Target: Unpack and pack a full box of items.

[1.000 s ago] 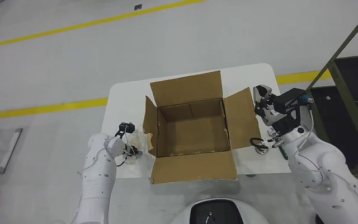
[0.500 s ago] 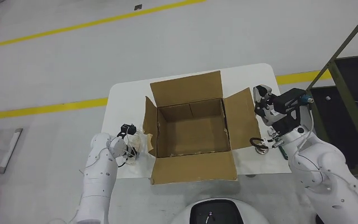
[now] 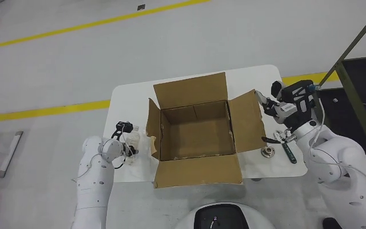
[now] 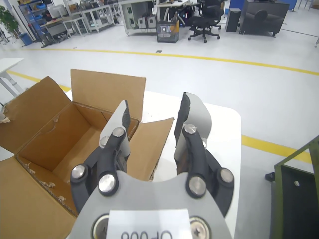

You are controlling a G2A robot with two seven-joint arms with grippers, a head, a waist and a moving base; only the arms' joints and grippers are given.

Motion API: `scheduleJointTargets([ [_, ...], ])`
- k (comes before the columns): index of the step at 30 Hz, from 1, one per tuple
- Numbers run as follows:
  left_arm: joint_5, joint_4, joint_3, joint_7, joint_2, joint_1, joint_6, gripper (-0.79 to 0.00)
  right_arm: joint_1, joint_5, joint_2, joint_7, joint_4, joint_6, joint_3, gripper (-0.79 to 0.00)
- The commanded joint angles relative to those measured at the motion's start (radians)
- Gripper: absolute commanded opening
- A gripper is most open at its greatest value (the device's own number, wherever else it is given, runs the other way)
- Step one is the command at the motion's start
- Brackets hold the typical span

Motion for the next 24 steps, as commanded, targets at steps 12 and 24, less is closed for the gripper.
scheduleJointTargets([
  [12,-0.092,-0.407,-0.112,-0.072,0.032,0.157,0.013,-0.785,0.012,0.099,0.005,0.155,0.144,-0.043,-0.009,0.0],
  [24,-0.099,-0.428,-0.117,-0.082,0.035,0.168,0.014,-0.785,0.039,0.169,-0.007,0.106,0.251,-0.059,-0.109,-0.785],
])
